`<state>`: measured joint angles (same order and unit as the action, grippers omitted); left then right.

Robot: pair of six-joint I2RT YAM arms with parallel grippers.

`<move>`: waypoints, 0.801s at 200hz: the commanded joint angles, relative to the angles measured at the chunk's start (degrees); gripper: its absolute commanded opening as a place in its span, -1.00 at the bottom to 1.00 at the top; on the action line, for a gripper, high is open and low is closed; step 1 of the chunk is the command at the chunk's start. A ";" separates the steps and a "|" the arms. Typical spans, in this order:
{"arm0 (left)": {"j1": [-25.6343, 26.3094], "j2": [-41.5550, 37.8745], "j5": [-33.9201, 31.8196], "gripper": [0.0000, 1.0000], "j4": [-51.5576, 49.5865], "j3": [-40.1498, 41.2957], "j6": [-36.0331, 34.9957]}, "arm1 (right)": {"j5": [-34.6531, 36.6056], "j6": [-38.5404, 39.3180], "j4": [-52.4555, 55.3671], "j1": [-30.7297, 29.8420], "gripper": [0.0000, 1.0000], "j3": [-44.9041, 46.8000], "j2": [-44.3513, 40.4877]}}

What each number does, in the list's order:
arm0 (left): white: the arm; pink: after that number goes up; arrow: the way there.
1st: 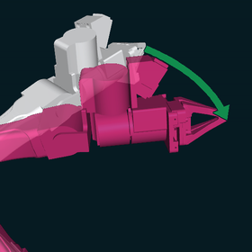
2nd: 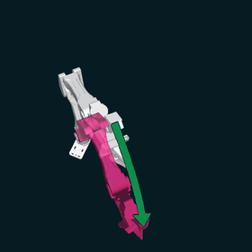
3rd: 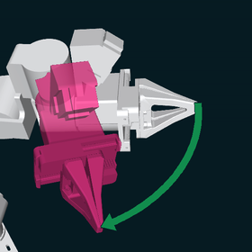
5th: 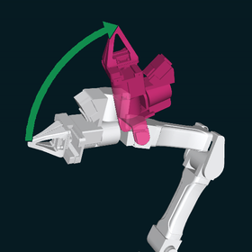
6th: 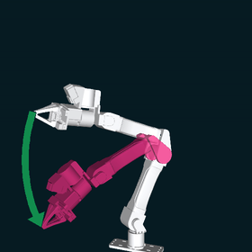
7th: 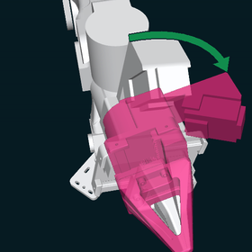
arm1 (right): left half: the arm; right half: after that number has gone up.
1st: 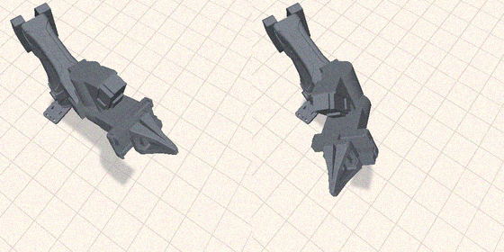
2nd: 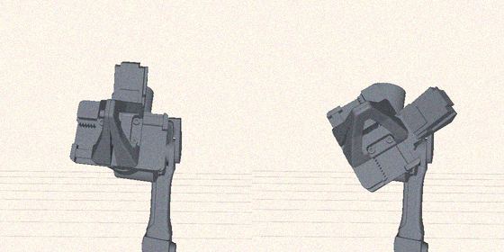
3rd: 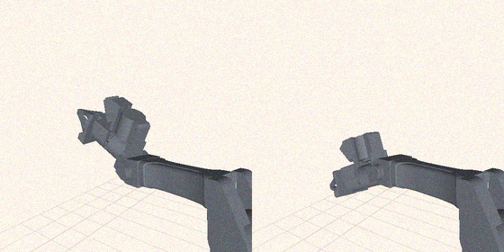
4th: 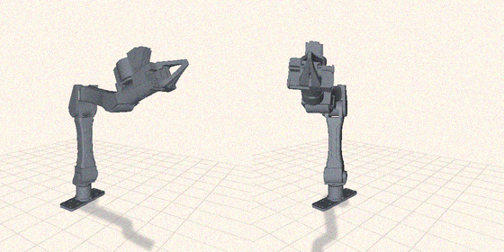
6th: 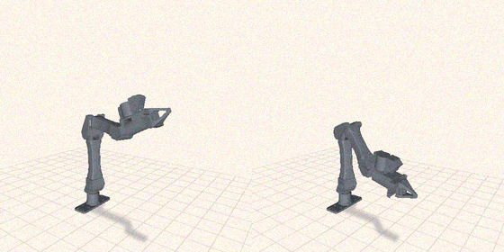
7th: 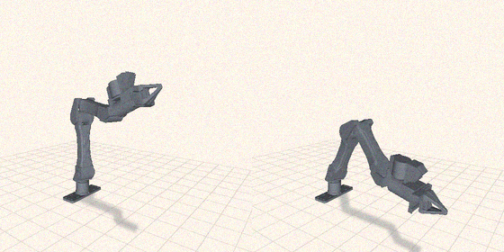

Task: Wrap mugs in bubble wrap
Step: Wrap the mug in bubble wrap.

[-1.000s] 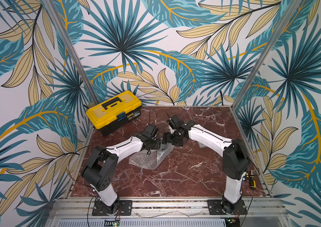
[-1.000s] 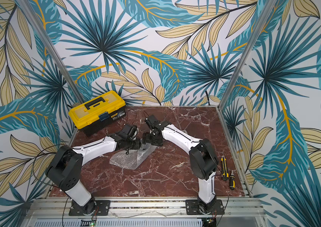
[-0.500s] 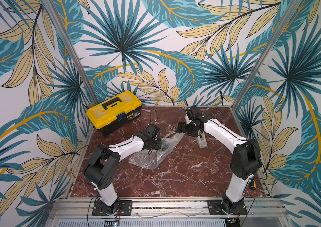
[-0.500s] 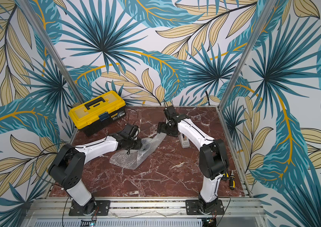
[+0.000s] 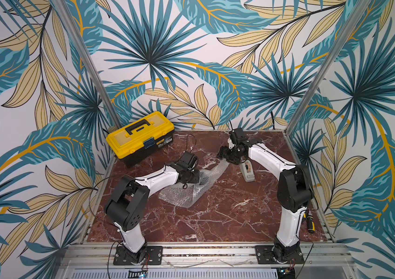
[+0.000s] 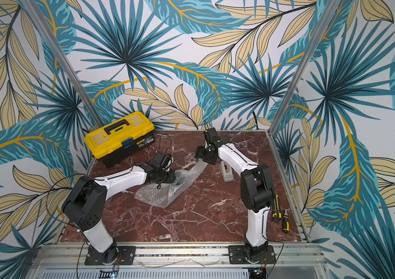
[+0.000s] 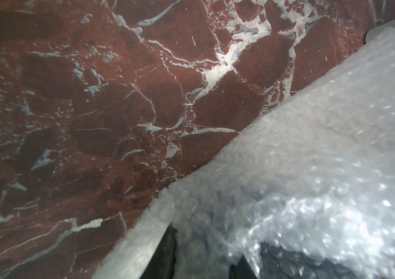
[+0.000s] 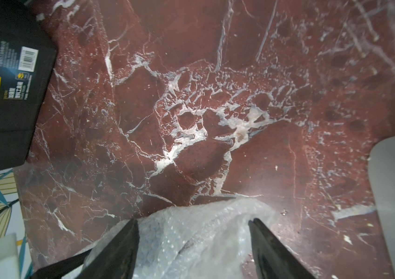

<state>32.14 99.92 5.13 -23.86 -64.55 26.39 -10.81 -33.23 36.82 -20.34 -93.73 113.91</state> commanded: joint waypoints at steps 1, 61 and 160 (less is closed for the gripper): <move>0.55 0.63 0.32 -0.42 -1.84 -1.27 -0.33 | -0.75 -1.15 3.97 -0.10 0.32 -1.48 1.33; 0.80 0.11 0.31 -0.43 -1.83 -1.00 -0.03 | -1.31 -2.20 1.25 -0.22 -0.61 1.39 -1.67; 1.08 -0.25 1.36 -0.49 -1.59 -0.65 1.02 | -8.60 -1.46 -3.12 -4.40 -1.00 10.12 -14.74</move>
<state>32.49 99.90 5.15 -23.83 -64.55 26.83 -15.16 -35.33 36.07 -22.85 -87.33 102.13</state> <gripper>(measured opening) 0.261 0.050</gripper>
